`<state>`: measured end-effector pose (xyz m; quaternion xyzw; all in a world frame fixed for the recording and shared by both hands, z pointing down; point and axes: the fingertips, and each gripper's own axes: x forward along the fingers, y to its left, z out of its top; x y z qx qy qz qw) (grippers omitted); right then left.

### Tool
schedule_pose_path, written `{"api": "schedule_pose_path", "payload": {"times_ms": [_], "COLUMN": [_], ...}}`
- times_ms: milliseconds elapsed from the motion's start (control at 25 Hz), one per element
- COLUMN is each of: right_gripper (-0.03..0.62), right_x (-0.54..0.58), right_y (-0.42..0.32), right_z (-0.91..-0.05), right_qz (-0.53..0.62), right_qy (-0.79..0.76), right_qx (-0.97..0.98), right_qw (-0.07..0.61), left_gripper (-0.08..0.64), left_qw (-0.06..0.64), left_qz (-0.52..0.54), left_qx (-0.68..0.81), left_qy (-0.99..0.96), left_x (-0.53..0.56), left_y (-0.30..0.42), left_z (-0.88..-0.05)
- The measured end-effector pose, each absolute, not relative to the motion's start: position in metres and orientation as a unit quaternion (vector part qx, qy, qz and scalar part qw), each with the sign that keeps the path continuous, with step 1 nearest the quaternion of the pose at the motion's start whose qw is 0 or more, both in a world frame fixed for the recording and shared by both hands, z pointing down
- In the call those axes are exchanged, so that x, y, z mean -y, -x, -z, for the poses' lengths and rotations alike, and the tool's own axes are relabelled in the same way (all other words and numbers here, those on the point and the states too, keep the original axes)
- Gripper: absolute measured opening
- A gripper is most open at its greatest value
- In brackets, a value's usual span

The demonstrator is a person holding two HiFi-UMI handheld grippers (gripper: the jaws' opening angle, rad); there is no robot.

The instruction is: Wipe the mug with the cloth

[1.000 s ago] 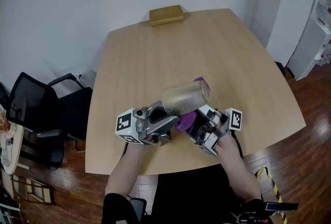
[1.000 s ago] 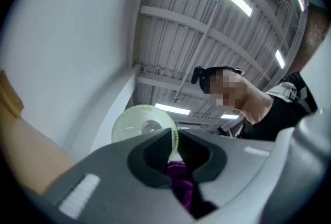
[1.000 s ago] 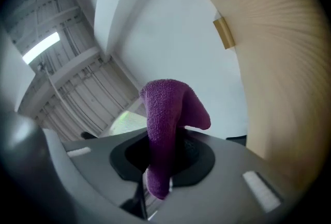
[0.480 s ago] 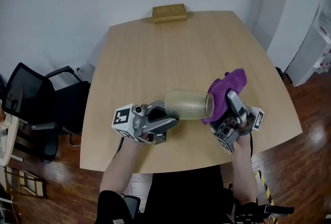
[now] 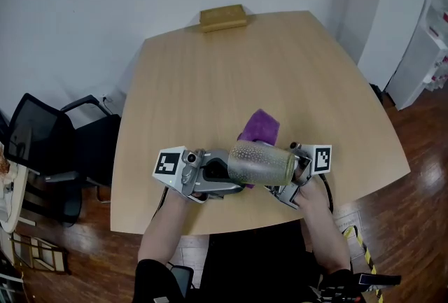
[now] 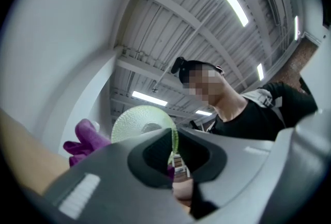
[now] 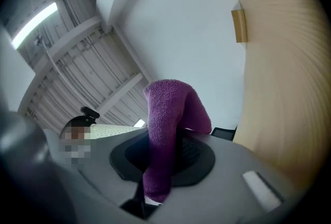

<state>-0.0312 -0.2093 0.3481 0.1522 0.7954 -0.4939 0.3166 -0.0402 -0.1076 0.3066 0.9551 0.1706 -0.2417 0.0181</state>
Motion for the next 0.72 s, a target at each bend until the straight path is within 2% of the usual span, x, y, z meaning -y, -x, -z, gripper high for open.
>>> {"api": "schedule_pose_path", "payload": {"times_ms": [120,280,360,720], "right_gripper": [0.055,0.055,0.055,0.055], "right_x": [0.218,0.228,0.222,0.198], "right_y": [0.017,-0.049,-0.071,-0.006], "right_z": [-0.352,-0.318,-0.303,-0.314], "right_qz": [0.476,0.425,0.401,0.444], "right_qy": [-0.114,-0.133,-0.155,-0.203], "right_qx": [-0.812,-0.784,-0.774,-0.780], "right_qw": [0.320,0.432,0.464,0.391], "left_gripper": [0.043,0.042,0.042,0.044], "left_qw": [0.025,0.019,0.015,0.029], "left_qz": [0.252,0.285,0.298,0.270], "left_qx": [-0.159,-0.126,-0.110,-0.170], "left_qy": [-0.954,-0.950,-0.948,-0.947], "left_x": [0.114,0.126,0.130,0.112], "left_y": [0.042,0.058,0.060,0.055], "left_z": [-0.304,-0.285,-0.276,-0.295]}}
